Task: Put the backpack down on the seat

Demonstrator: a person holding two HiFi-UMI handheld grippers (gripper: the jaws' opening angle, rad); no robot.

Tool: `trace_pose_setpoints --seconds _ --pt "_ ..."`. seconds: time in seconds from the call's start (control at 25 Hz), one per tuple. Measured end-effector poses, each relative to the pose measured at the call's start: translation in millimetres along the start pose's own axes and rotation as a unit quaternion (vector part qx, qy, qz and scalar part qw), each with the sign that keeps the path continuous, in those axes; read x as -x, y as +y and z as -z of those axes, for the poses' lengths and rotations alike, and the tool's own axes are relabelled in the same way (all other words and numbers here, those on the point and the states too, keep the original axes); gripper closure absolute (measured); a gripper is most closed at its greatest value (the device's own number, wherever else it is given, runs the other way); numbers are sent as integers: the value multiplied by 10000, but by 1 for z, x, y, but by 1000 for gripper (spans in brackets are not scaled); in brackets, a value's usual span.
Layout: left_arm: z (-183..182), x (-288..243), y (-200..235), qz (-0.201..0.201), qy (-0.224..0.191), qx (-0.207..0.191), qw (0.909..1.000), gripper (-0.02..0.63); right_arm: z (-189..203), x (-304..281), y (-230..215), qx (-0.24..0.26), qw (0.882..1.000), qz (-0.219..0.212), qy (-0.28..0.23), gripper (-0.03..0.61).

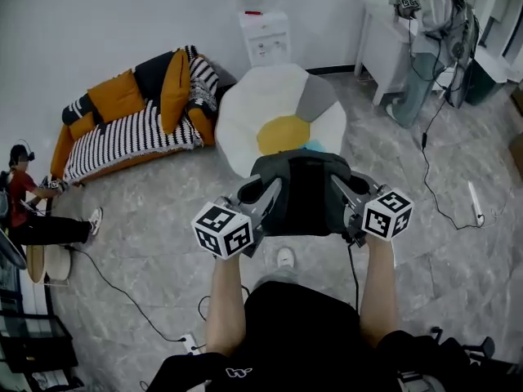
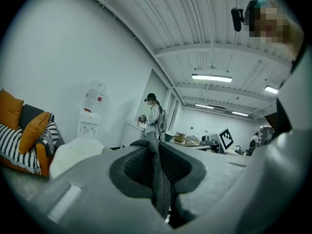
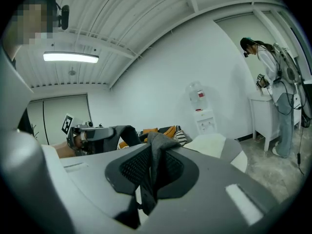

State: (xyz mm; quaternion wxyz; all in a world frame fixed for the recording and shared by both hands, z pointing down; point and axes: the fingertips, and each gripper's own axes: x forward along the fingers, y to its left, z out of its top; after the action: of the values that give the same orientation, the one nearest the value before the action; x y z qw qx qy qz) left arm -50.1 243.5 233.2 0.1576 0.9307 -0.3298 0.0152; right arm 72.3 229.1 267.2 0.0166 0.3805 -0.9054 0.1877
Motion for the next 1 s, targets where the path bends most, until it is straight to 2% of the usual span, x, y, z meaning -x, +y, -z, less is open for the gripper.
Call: trace_pose_setpoints --seconds 0.24,0.48,0.76,1.0 --pt "-40 -3 78 -234 -423 246 9985 566 -41 -84 -11 171 9996 -174 148 538" --pt "-54 -9 116 -236 -641 338 9971 566 -52 -121 -20 167 9994 -139 286 537" --pt "-48 -39 138 -156 -467 581 9971 566 -48 -133 -46 131 9985 76 519 537" --pt "-36 -79 148 -59 -188 781 9968 568 -42 -135 -88 -145 9980 219 581 538"
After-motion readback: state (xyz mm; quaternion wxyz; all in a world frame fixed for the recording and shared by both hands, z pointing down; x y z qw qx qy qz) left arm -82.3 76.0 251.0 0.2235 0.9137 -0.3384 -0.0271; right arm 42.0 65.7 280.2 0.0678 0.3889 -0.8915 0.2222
